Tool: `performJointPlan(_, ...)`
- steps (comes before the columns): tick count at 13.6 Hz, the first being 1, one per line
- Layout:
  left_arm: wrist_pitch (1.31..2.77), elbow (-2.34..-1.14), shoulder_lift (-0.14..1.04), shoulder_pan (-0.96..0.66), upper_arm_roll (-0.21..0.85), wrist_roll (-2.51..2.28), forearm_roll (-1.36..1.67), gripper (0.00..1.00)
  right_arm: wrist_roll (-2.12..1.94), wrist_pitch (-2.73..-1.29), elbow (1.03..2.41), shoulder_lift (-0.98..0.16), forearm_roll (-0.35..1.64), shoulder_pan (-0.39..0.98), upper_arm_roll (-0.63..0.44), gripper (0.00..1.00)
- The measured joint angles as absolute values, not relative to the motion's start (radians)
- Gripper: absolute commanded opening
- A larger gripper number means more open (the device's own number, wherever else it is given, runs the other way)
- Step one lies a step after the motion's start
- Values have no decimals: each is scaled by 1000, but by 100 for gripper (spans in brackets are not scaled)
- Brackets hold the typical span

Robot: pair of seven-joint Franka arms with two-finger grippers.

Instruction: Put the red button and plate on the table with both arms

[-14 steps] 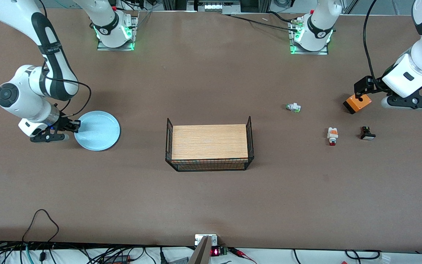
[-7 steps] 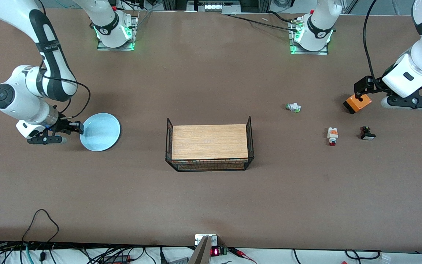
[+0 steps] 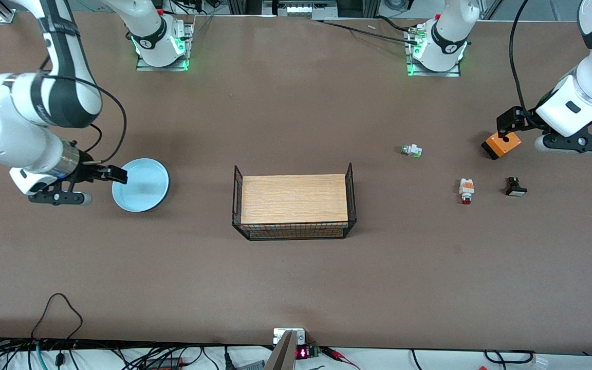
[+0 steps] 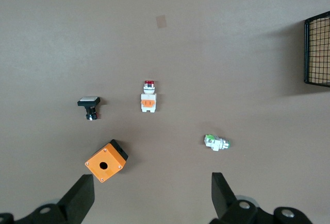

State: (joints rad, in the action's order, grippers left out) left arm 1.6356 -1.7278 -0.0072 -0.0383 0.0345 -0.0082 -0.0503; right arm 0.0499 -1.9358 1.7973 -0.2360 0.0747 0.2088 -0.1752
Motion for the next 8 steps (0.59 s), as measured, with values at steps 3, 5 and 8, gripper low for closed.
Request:
performJointPlan(3,1636,-1728,-7,-38,34,-8,-50,100,66,-1716,1627,-221,74,207,-180,100)
performJointPlan(5,1636,-1728,-7,-38,34,-8,-50,100,72,-1620,1539,-212,73,194,-182,100)
performJointPlan(8,1636,-1728,-7,-38,35,-8,-50,100,58,-1585,1481,-200,72,122,-180,100)
